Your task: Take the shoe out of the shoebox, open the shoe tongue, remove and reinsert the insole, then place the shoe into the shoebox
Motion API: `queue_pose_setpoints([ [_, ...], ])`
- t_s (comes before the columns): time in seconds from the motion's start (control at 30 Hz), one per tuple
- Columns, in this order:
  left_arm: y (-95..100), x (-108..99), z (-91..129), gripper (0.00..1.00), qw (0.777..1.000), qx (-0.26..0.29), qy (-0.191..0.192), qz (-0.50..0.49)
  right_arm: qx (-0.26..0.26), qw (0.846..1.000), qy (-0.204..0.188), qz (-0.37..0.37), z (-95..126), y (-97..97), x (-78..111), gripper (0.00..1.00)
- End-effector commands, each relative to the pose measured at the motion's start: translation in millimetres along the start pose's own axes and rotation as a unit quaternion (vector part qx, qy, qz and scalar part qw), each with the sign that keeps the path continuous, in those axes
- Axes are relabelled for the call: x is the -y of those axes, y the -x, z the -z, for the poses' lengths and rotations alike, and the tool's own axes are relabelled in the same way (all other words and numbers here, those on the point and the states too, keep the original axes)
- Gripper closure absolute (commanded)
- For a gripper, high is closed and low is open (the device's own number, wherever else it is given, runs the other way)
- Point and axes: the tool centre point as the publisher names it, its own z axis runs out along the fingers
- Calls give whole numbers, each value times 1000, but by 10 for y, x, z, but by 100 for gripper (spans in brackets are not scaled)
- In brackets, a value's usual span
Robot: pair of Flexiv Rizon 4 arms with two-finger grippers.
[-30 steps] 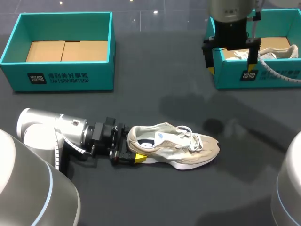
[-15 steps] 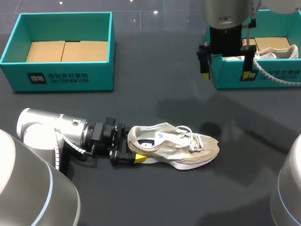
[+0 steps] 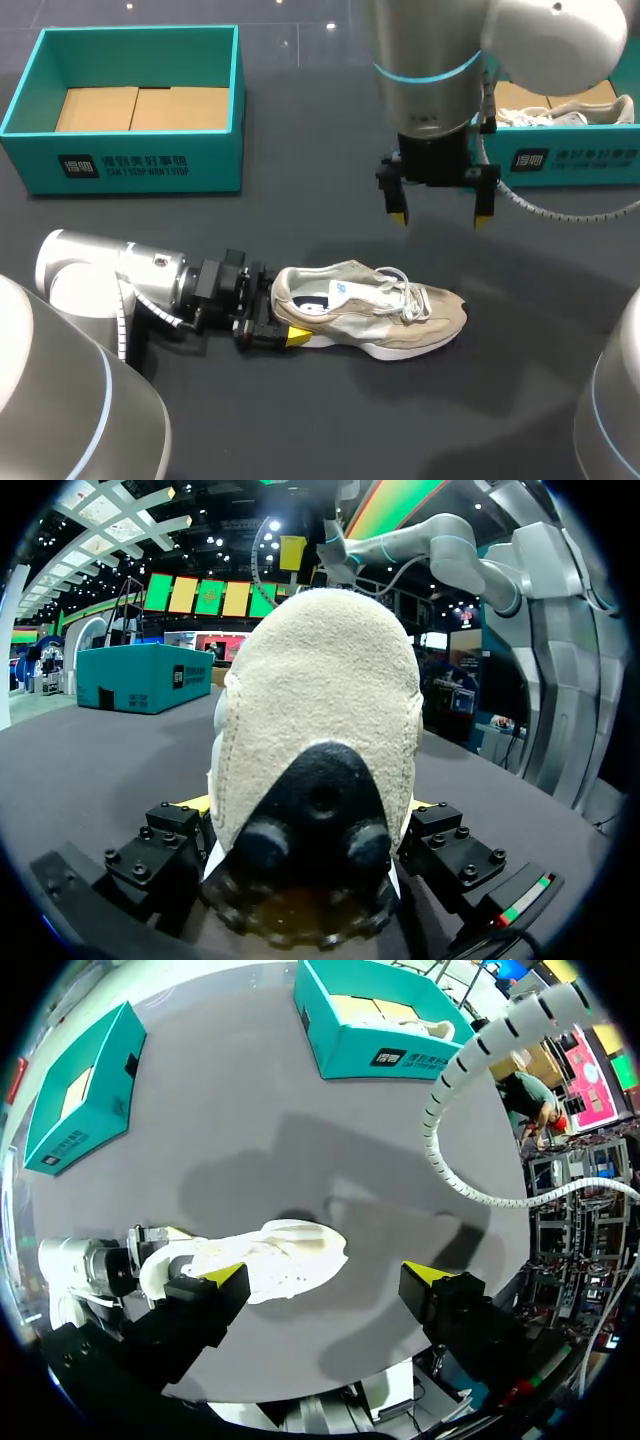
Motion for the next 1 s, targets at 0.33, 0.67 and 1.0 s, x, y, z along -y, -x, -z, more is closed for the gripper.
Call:
queue_pose_setpoints([
  [0.33,2,-14,17,100,1000,0,1,0,2,1000,-7,-6,-59,-374,141,0],
  [0.67,2,-14,17,100,1000,0,1,0,45,999,-2,24,-121,-739,215,0],
  [1.0,2,-14,17,100,1000,0,1,0,72,996,11,44,-137,-1152,497,0],
])
